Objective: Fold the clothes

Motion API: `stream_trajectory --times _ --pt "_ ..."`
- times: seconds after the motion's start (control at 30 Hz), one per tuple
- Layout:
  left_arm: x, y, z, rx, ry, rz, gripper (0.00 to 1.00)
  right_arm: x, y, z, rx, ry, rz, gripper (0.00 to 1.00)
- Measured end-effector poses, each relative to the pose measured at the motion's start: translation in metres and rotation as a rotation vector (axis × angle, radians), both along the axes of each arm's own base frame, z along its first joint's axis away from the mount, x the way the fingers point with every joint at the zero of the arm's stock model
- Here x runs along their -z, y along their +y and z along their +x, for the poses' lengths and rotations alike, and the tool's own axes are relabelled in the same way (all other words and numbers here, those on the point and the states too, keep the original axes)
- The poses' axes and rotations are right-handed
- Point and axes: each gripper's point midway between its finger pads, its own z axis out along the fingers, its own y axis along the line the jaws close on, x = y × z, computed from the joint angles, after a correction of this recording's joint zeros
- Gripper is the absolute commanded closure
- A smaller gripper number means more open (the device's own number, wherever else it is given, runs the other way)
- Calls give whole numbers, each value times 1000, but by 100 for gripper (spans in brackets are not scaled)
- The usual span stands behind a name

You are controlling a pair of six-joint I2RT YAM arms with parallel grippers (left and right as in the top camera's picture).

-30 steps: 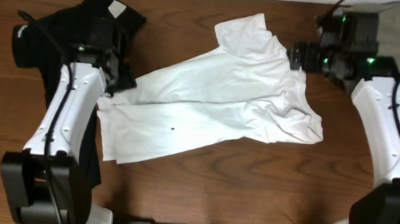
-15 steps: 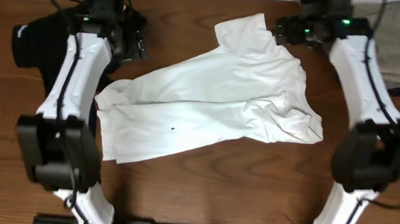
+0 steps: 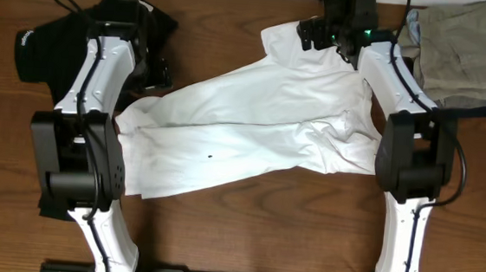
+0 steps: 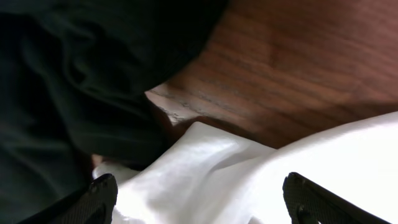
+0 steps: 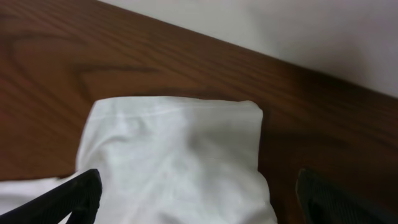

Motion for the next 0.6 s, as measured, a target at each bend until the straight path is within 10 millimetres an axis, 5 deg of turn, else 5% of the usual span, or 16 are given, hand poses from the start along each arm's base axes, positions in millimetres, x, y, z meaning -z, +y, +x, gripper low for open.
stream_trajectory --times 0.3,0.43,0.6 --pt "28 0 -1 14 54 0 26 54 4 14 26 14 27 7" --pt "37 0 0 13 65 -1 43 61 6 18 33 3 42 10" --pt "40 0 0 15 71 -1 48 63 9 26 55 -32 77 7"
